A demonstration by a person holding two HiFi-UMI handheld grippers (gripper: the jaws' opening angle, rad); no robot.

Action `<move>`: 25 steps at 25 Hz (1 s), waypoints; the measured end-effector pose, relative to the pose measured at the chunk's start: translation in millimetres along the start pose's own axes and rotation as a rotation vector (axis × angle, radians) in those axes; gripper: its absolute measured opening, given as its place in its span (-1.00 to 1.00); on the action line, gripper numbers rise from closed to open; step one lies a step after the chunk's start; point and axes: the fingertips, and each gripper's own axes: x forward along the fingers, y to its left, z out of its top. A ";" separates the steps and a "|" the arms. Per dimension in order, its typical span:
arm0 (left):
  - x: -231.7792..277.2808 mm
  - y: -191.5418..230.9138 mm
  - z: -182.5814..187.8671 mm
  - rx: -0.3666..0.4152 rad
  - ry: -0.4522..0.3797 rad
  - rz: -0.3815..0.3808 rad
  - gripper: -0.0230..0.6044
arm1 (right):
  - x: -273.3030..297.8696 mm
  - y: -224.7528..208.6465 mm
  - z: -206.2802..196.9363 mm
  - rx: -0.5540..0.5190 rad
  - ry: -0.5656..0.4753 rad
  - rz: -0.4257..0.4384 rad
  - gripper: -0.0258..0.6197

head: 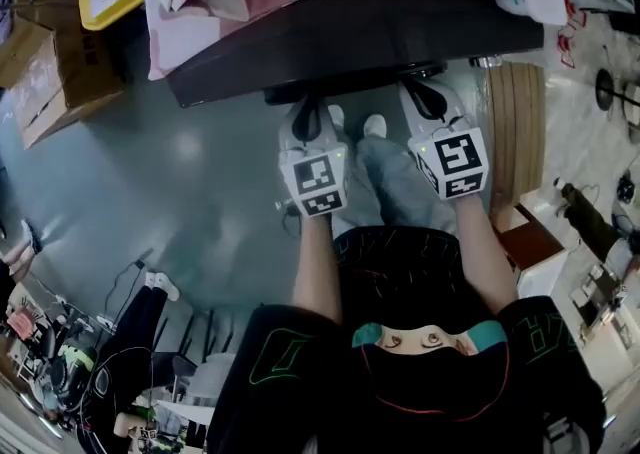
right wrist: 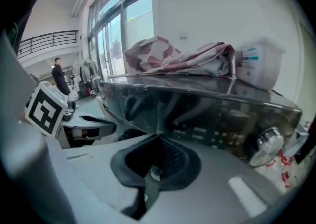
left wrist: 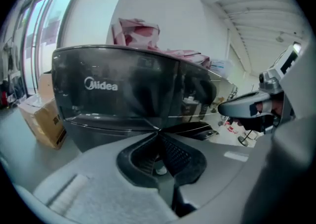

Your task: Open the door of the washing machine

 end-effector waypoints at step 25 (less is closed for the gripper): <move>30.1 83.8 -115.4 0.422 0.335 -0.016 -0.62 | 47.7 64.9 -41.2 -0.739 0.295 0.241 -0.46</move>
